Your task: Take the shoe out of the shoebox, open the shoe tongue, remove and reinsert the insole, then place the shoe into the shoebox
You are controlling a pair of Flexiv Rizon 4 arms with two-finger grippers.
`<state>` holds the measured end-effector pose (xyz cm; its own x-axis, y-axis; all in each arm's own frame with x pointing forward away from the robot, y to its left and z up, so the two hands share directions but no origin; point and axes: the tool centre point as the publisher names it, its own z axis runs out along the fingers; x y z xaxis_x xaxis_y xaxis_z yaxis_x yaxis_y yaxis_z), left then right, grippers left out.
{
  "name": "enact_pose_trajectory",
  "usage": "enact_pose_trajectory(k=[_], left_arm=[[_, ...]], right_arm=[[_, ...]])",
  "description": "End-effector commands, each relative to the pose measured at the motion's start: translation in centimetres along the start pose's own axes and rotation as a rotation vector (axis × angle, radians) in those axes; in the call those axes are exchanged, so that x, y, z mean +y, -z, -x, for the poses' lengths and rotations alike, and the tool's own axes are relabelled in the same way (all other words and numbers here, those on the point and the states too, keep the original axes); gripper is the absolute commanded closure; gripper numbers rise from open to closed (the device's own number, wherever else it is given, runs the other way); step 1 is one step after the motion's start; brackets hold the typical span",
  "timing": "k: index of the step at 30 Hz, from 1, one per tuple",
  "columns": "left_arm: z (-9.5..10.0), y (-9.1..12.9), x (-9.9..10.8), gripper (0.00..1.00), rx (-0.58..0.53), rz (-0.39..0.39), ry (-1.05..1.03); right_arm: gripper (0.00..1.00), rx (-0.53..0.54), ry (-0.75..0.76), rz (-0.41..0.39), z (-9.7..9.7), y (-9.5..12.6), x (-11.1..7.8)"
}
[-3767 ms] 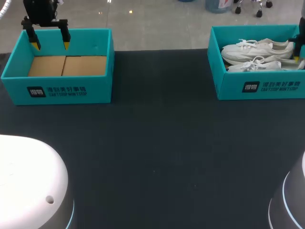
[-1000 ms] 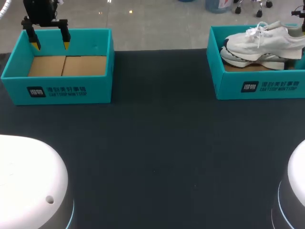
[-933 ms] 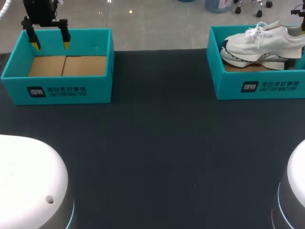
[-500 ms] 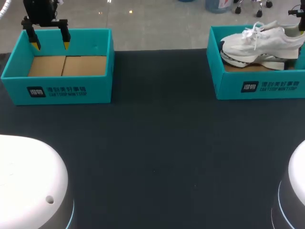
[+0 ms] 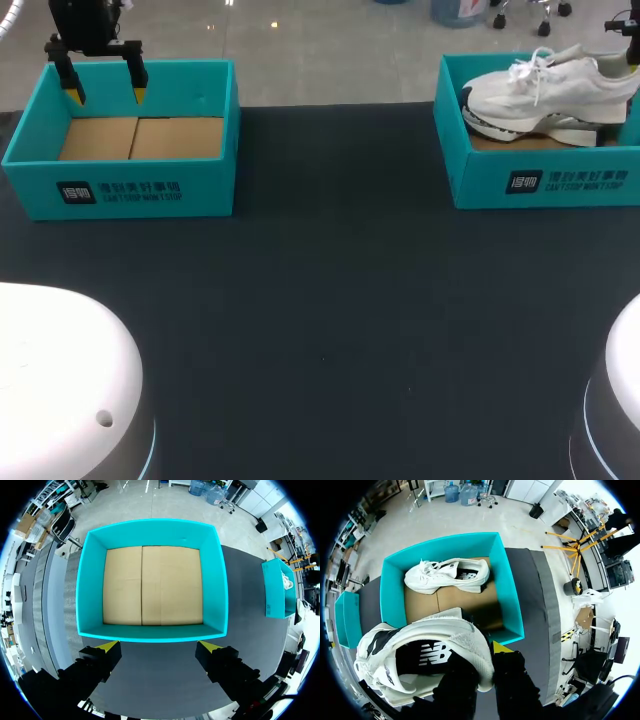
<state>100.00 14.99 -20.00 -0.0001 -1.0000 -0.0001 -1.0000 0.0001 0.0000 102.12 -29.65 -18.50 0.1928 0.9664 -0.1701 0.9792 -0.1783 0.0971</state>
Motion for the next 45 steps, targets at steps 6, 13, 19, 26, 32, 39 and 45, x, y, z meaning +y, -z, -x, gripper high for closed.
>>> enact_pose_trajectory(k=[6, 13, 19, 26, 32, 39, 45], left_arm=[[0.0, 0.0, 0.0, 0.0, 0.0, 0.0, 0.0], [0.0, 0.0, 0.0, 0.0, 0.0, 0.0, 0.0], [0.0, 0.0, 0.0, 0.0, 0.0, 0.0, 0.0], [0.0, 0.0, 0.0, 0.0, 0.0, 0.0, 0.0], [0.0, 0.0, 0.0, 0.0, 0.0, 0.0, 0.0], [0.0, 0.0, 0.0, 0.0, 0.0, 0.0, 0.0], [0.0, 0.0, 0.0, 0.0, 0.0, 0.0, 0.0]], right_arm=[[1.0, 0.0, 0.002, 0.002, -0.6, 0.8, -1.0], [1.0, -0.021, 0.002, 0.018, -2.9, 2.6, -4.6], [1.0, -0.039, 0.019, 0.03, -5.0, 3.5, -7.9], [1.0, -0.042, 0.046, 0.037, -7.9, 4.3, -11.8], [1.0, -0.051, 0.076, 0.04, -10.8, 4.7, -15.6], [1.0, -0.064, 0.108, 0.043, -14.3, 4.8, -20.2], [1.0, -0.07, 0.122, 0.047, -17.3, 4.8, -24.3]])
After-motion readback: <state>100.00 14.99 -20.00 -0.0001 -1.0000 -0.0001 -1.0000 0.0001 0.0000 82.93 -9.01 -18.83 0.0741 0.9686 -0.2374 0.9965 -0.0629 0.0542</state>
